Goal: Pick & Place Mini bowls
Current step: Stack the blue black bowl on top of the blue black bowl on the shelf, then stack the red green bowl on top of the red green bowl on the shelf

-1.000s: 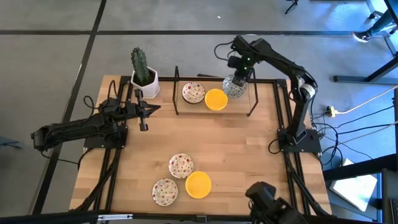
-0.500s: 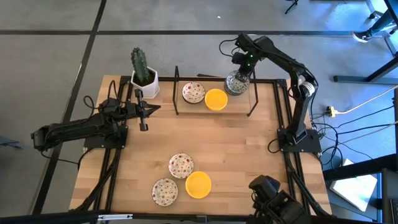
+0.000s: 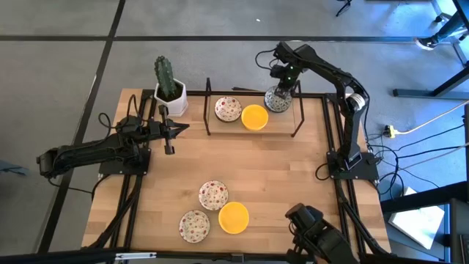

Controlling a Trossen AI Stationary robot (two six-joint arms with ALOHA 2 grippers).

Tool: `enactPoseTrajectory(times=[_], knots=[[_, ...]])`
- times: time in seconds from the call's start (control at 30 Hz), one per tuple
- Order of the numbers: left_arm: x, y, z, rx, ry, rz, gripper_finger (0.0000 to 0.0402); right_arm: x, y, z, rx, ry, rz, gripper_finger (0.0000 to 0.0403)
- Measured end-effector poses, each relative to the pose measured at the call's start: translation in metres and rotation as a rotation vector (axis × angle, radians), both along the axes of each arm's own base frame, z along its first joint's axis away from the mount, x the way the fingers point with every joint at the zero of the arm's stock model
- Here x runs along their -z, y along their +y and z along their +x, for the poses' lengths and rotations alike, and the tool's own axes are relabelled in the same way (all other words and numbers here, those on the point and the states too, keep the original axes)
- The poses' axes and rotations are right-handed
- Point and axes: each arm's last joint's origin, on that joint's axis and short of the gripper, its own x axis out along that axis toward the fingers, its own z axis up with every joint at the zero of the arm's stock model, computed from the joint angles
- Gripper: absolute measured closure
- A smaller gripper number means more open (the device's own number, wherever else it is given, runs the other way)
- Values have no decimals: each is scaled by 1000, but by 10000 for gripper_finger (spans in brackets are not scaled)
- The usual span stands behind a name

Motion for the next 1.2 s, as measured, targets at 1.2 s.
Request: enactPoseTrajectory(times=[1.2], knots=[[0, 4, -1, -148, 12, 36, 398, -103, 130, 104, -857, -1017, 173, 360]])
